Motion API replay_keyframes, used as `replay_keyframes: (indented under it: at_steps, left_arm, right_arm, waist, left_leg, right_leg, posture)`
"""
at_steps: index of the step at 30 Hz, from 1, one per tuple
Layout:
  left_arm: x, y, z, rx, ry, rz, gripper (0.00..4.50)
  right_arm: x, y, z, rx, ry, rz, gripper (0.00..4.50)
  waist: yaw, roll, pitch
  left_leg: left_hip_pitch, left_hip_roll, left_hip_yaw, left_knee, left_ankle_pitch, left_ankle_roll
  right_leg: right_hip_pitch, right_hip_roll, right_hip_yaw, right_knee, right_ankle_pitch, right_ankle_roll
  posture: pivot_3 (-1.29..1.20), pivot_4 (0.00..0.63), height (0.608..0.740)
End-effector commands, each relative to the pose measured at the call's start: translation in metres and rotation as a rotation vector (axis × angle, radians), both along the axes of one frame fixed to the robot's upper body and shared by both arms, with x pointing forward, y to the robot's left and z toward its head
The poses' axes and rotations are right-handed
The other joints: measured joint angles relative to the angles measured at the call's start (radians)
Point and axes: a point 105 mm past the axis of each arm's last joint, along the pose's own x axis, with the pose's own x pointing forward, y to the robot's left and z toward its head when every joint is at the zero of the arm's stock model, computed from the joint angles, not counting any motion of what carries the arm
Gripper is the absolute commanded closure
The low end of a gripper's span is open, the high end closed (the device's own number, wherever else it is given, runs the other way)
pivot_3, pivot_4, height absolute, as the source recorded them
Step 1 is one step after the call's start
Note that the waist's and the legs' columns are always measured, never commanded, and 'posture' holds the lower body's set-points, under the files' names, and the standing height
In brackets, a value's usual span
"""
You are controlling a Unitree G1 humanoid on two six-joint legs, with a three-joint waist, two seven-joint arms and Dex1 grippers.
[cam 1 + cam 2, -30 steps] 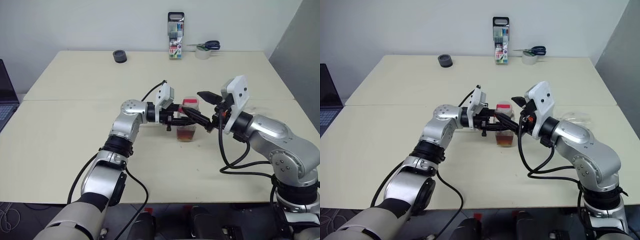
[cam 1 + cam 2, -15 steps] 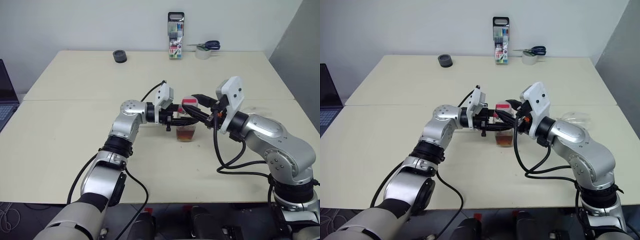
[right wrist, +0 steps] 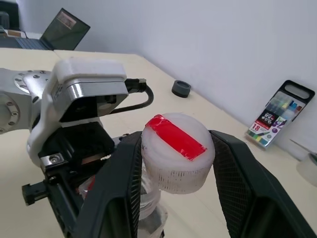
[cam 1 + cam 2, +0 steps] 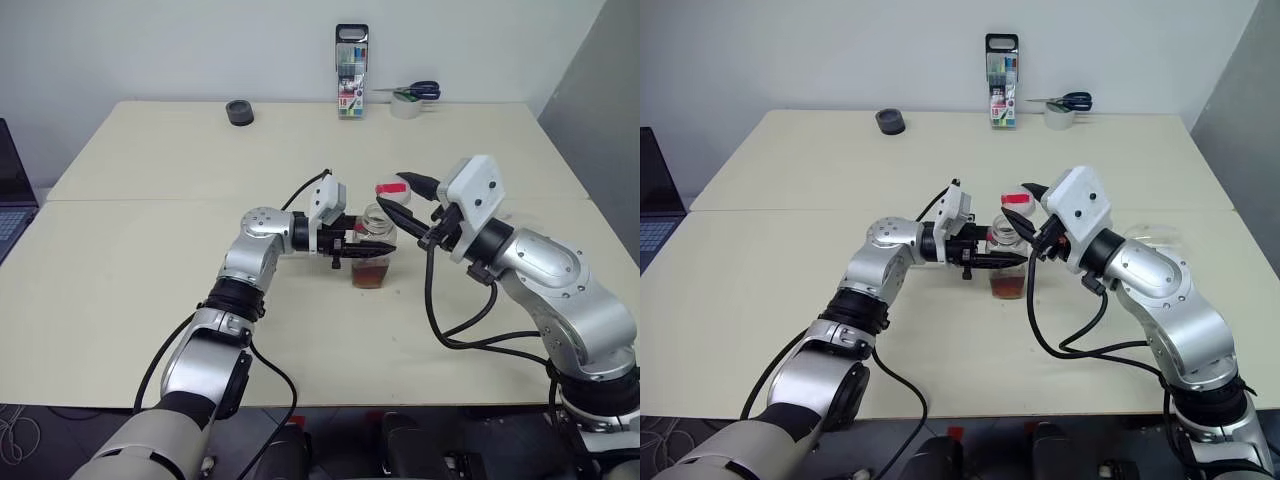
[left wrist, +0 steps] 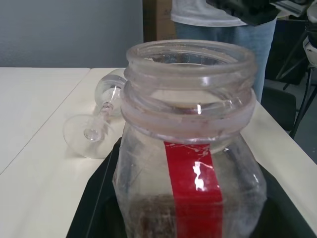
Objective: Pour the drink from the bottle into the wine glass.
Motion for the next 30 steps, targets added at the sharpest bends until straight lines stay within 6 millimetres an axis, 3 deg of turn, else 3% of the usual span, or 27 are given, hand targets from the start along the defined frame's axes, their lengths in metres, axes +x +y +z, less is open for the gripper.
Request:
replay_keyframes:
  at_steps: [1, 5, 7, 10, 12, 15, 18, 25, 28, 30]
  left_arm:
    - [-0.001, 0.003, 0.011, -0.018, -0.047, 0.005, 2.71]
    - [0.001, 0.009, 0.010, -0.021, -0.036, 0.031, 2.71]
    - [0.001, 0.010, 0.009, -0.022, -0.034, 0.035, 2.71]
    - [0.001, 0.011, 0.009, -0.021, -0.032, 0.041, 2.71]
    - [0.001, 0.011, 0.010, -0.022, -0.033, 0.043, 2.71]
    - [0.002, 0.013, 0.011, -0.023, -0.036, 0.052, 2.71]
    - [0.003, 0.016, 0.012, -0.025, -0.038, 0.066, 2.71]
    - [0.011, 0.029, 0.018, -0.053, -0.034, 0.168, 2.71]
    - [0.024, 0.050, 0.028, -0.099, -0.036, 0.319, 2.71]
    - [0.028, 0.065, 0.033, -0.124, -0.015, 0.390, 2.71]
  right_arm:
    - [-0.009, -0.023, 0.004, 0.069, 0.037, -0.052, 2.78]
    - [-0.007, -0.077, -0.052, 0.164, 0.239, -0.311, 2.78]
    - [-0.008, -0.083, -0.065, 0.154, 0.262, -0.355, 2.78]
    - [-0.007, -0.095, -0.108, 0.115, 0.371, -0.452, 2.78]
    - [-0.007, -0.103, -0.133, 0.101, 0.437, -0.514, 2.04]
    - [-0.009, -0.105, -0.147, 0.132, 0.505, -0.525, 1.10]
    - [-0.012, -0.106, -0.152, 0.119, 0.537, -0.515, 0.04]
    - [-0.020, -0.116, -0.149, -0.087, 0.512, -0.474, 0.00]
    - [-0.019, -0.110, -0.116, -0.209, 0.391, -0.357, 0.00]
    - [-0.026, -0.083, -0.096, -0.190, 0.359, -0.179, 0.00]
  waist:
    - [0.001, 0.000, 0.000]
    - [0.011, 0.000, 0.000]
    - [0.010, 0.000, 0.000]
    - [0.004, 0.000, 0.000]
    - [0.002, 0.000, 0.000]
    - [0.000, 0.000, 0.000]
    - [0.000, 0.000, 0.000]
    - [0.000, 0.000, 0.000]
    - [-0.002, 0.000, 0.000]
    - [-0.005, 0.000, 0.000]
  left_leg:
    - [0.000, 0.000, 0.000, 0.000, 0.000, 0.000]
    - [0.000, 0.000, -0.001, 0.000, 0.000, 0.000]
    - [0.000, -0.001, 0.001, 0.000, 0.000, 0.000]
    - [0.002, -0.001, 0.002, 0.000, 0.000, 0.001]
    - [0.003, 0.001, 0.002, 0.000, 0.000, 0.001]
    - [0.003, 0.001, 0.002, -0.001, 0.000, 0.001]
    - [0.003, 0.001, 0.002, -0.001, 0.000, 0.001]
    - [0.003, 0.000, 0.002, 0.000, 0.000, 0.001]
    - [0.003, 0.001, 0.002, -0.001, 0.000, 0.001]
    - [0.003, 0.001, 0.002, 0.000, 0.000, 0.001]
  right_leg:
    - [0.000, 0.000, 0.000, 0.000, 0.000, 0.000]
    - [0.001, 0.000, 0.000, 0.000, 0.000, 0.000]
    - [0.001, 0.000, 0.001, 0.000, 0.000, 0.000]
    - [0.001, 0.000, 0.003, 0.001, 0.000, 0.000]
    - [0.002, 0.002, 0.002, 0.001, 0.000, 0.000]
    - [0.002, 0.002, 0.003, 0.001, 0.000, 0.000]
    - [0.002, 0.002, 0.003, 0.001, 0.000, 0.000]
    - [0.002, 0.002, 0.002, 0.001, 0.000, 0.000]
    - [0.002, 0.002, 0.003, 0.001, 0.000, 0.000]
    - [0.002, 0.002, 0.003, 0.001, 0.000, 0.000]
  posture:
    - [0.00, 0.150, 0.740]
    - [0.00, 0.150, 0.740]
    - [0.00, 0.150, 0.740]
    - [0.00, 0.150, 0.740]
    - [0.00, 0.150, 0.740]
    - [0.00, 0.150, 0.740]
    - [0.00, 0.150, 0.740]
    - [0.00, 0.150, 0.740]
    - [0.00, 0.150, 0.740]
    - [0.00, 0.150, 0.740]
